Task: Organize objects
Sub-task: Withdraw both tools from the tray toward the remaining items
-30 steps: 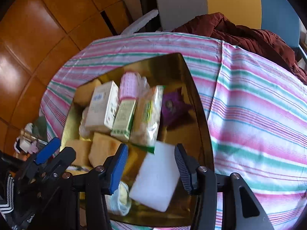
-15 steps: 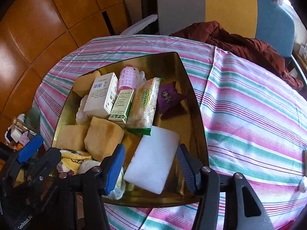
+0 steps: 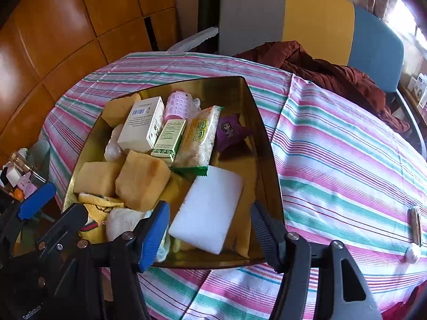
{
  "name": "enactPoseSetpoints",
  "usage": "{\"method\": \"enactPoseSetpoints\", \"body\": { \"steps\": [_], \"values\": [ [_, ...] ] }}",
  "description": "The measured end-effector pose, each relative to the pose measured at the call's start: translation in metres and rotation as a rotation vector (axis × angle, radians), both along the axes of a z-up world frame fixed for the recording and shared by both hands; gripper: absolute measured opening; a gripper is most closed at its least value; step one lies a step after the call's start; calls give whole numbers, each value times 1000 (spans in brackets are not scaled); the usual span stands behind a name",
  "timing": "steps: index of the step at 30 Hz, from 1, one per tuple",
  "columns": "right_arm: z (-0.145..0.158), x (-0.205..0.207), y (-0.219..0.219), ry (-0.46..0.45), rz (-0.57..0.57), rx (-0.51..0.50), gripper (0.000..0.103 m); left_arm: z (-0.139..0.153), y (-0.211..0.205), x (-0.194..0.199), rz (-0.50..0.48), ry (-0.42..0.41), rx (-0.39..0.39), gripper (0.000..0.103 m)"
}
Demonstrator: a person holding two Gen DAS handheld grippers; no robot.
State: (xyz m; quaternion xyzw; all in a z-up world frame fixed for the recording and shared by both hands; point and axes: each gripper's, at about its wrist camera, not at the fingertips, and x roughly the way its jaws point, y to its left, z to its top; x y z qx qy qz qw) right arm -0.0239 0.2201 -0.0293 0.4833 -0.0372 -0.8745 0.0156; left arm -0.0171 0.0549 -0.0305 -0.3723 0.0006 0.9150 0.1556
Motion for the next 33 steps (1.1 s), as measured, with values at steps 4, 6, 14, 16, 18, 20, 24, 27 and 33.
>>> {"method": "enactPoseSetpoints", "body": {
  "steps": [4,6,14,16,18,20,24,27,33],
  "values": [
    [1,5,3,10,-11,13,68,-1,3,2,-7,-3,-6,76],
    [1,7,6,12,-18,12,69,-1,5,3,-12,-5,-9,76],
    [1,13,23,11,-58,9,69,-2,15,8,-45,-2,-24,77],
    [-1,15,29,7,-70,8,69,-3,18,9,-55,-7,-27,77],
    [-3,16,33,2,-79,10,69,-4,20,10,-62,-11,-28,77],
    [-5,18,40,-6,-92,13,69,-4,23,10,-74,-15,-27,77],
    [-8,24,56,-19,-127,10,69,-6,29,12,-93,-24,-30,77],
    [-11,28,70,-28,-156,7,69,-8,33,13,-109,-28,-34,77],
    [-18,41,114,-65,-239,0,69,-7,40,11,-128,-32,-34,77]
  ]
}}
